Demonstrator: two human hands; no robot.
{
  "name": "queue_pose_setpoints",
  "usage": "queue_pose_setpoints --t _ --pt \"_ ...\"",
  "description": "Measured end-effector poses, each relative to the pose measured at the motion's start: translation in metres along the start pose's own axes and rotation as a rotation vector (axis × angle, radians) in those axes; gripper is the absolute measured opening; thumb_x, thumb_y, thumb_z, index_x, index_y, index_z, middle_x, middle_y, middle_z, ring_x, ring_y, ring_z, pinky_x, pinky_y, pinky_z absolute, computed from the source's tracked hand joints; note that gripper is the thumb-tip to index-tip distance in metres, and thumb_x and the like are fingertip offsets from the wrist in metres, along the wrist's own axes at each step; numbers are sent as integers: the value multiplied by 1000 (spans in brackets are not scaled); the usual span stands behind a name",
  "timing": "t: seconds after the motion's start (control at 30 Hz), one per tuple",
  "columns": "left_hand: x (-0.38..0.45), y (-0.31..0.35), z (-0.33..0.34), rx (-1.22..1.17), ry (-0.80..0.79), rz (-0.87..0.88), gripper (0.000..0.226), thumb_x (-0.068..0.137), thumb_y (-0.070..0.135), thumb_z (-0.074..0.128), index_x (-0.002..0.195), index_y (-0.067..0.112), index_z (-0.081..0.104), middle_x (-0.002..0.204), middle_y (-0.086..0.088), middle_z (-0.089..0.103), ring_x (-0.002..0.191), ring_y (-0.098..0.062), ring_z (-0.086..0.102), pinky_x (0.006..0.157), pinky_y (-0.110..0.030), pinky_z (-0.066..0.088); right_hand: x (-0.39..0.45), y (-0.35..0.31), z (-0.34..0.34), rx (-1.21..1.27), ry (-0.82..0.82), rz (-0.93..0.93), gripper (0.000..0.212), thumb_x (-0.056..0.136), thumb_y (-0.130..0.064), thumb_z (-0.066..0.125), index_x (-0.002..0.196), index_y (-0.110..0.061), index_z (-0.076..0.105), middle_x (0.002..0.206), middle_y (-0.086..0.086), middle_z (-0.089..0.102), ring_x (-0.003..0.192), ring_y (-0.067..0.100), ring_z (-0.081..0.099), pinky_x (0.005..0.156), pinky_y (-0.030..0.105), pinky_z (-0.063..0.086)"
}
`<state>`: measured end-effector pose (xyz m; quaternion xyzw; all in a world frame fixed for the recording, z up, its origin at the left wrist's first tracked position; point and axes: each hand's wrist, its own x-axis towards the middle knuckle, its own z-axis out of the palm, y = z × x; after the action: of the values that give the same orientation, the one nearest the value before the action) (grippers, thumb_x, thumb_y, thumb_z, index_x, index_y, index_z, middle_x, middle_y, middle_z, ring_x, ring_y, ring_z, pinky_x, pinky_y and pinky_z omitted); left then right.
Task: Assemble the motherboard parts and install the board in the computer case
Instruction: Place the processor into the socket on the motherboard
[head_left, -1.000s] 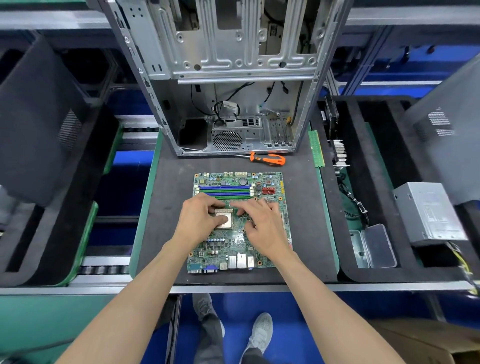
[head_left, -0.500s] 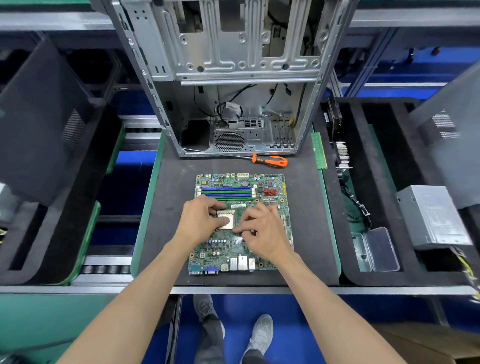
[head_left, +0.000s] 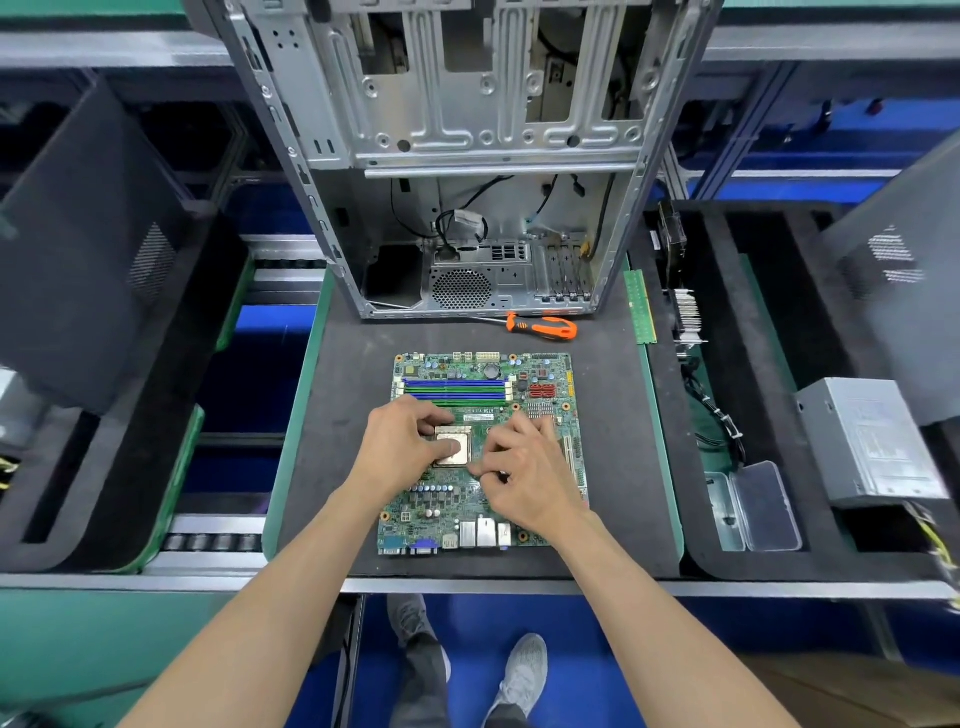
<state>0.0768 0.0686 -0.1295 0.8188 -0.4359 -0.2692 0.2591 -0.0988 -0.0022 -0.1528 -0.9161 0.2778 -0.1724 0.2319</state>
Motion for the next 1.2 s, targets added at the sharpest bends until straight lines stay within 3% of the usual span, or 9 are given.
queue_pose_setpoints --t 0.1,0.2,0.33,0.5,0.63,0.73,0.83,0.97,1.2 --pt "-1 1 1 9 1 11 33 72 22 87 103 24 76 94 11 64 80 0 59 69 -4 38 2 1 -1 80 -3 66 26 78 -10 64 80 -28 81 73 -15 61 79 11 40 76 38 33" --pt "-4 4 4 42 20 29 32 76 21 83 106 24 75 99 8 63 86 -5 60 81 -22 49 4 1 -2 199 -12 157 28 79 -10 59 83 -26 82 74 -11 66 76 12 48 81 36 34" --pt "-6 9 12 194 41 45 31 81 21 76 110 30 73 107 9 64 104 -14 58 95 -37 45 9 -1 -9 366 31 266 30 76 -7 55 80 -20 82 73 -5 68 74 13 58 81 32 39" --pt "2 18 20 190 31 102 38 78 1 71 104 27 75 102 11 61 105 -16 58 97 -37 44 17 2 -21 541 151 380 31 78 9 58 85 -11 81 78 0 71 71 0 60 66 13 44" --pt "11 31 28 128 13 160 31 84 -2 68 102 23 74 101 11 55 103 -12 54 94 -24 43 23 16 -34 605 298 533 28 83 7 63 91 -15 79 85 -4 72 77 8 64 69 15 49" --pt "20 42 35 114 49 208 25 93 12 64 114 24 68 111 13 53 111 -7 46 101 -24 38 30 34 -50 560 417 635 20 89 1 65 95 -14 76 88 0 70 77 7 62 68 13 47" --pt "35 53 41 172 54 325 32 96 20 59 128 26 60 130 11 53 124 -9 43 112 -34 33 41 59 -65 438 479 771 19 91 -4 63 106 -13 71 96 4 64 80 10 59 72 13 40" --pt "59 68 52 290 -66 384 41 103 37 44 143 30 44 151 11 39 141 -12 31 118 -43 25 58 89 -78 332 477 923 27 96 -8 59 123 -9 62 116 9 55 95 21 57 93 34 44" --pt "85 79 76 469 -168 507 49 102 45 35 149 31 32 158 12 30 145 -15 21 118 -39 19 81 123 -81 223 491 1100 37 99 -9 52 136 -3 51 135 14 39 82 22 43 80 31 30"
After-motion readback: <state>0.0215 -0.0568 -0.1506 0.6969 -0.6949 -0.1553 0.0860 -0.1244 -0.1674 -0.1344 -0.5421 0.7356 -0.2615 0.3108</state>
